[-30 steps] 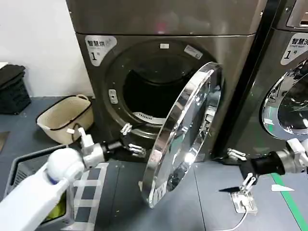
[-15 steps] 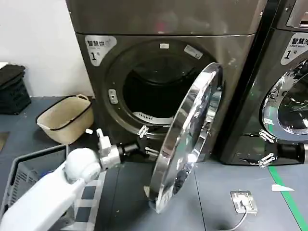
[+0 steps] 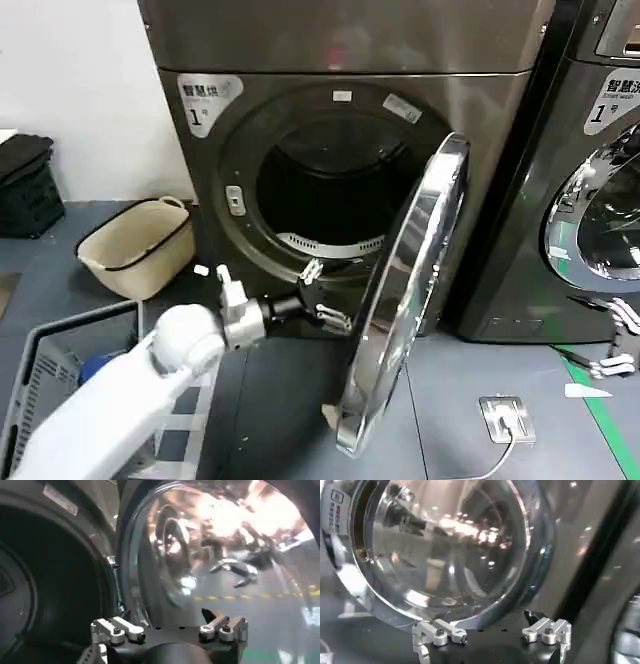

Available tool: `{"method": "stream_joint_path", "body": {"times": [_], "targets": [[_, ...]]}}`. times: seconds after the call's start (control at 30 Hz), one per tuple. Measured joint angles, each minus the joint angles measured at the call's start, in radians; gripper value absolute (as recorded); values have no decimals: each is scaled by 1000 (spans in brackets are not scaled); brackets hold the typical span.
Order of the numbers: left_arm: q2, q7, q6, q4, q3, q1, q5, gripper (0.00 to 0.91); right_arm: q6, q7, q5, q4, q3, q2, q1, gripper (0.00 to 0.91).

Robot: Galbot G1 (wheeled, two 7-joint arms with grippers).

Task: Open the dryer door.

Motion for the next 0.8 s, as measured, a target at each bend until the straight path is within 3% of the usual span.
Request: {"method": "stream_joint_path", "body": {"times": [0.53,0.8], "targets": [[-145,-6,-41,129,126,-126,72,907,73,124,4,-11,311,318,-181,907],[-216,-25,-60,194,178,-183,88,907,119,233,-70,-54,407,418,-208,907]]}}
